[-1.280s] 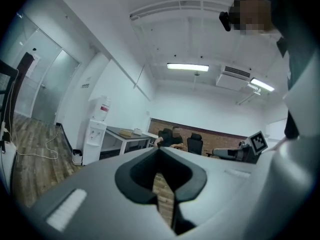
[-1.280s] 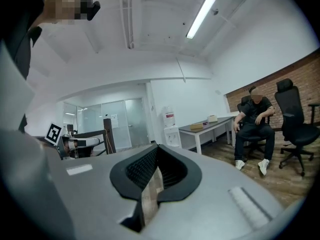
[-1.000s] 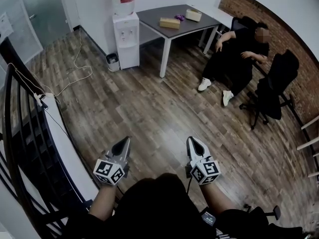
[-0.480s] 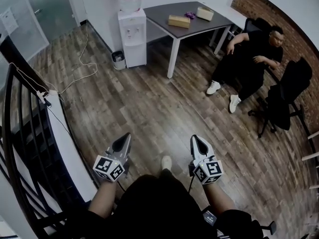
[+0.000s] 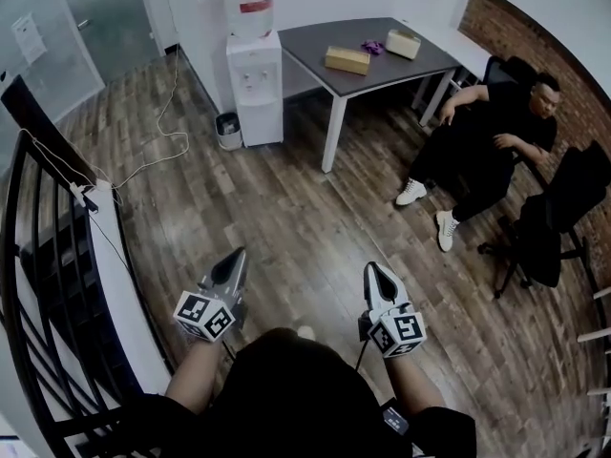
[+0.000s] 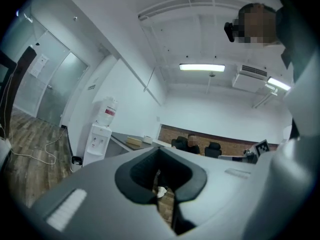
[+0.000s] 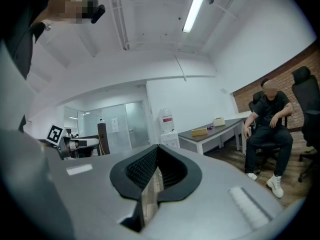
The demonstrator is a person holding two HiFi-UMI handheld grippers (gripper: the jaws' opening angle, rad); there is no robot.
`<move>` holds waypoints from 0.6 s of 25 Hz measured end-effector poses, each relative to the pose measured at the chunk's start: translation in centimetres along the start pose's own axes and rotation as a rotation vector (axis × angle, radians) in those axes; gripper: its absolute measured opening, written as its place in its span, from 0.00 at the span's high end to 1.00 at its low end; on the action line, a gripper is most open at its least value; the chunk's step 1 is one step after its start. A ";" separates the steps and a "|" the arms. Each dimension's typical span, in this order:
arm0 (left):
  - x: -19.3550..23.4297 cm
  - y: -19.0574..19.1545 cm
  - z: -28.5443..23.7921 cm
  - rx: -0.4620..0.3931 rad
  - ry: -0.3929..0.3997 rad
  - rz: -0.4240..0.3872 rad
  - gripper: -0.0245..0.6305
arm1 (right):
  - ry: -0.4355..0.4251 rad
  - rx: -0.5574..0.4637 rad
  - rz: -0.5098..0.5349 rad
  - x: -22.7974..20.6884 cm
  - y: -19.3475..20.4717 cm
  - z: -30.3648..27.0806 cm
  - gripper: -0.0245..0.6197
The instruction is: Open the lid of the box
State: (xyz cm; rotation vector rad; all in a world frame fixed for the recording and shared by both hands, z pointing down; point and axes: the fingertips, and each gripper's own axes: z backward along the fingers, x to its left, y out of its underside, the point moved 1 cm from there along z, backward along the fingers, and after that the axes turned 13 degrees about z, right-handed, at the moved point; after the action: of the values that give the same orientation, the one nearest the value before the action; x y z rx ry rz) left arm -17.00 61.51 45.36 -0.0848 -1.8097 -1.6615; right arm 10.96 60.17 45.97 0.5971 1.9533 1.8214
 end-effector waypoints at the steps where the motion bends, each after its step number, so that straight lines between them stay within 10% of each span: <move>1: -0.2 -0.1 -0.9 -0.008 0.002 0.003 0.96 | 0.006 -0.005 0.000 -0.9 -0.2 -0.4 0.96; 15: 3.9 -0.5 -9.7 0.006 0.010 -0.014 0.96 | 0.047 0.056 -0.028 -6.1 1.7 -7.9 0.96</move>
State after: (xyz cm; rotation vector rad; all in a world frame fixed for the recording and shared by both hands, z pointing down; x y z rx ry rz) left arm -16.12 51.17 46.56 -0.0609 -1.8119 -1.6636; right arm 11.66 50.35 48.20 0.5454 2.0395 1.7843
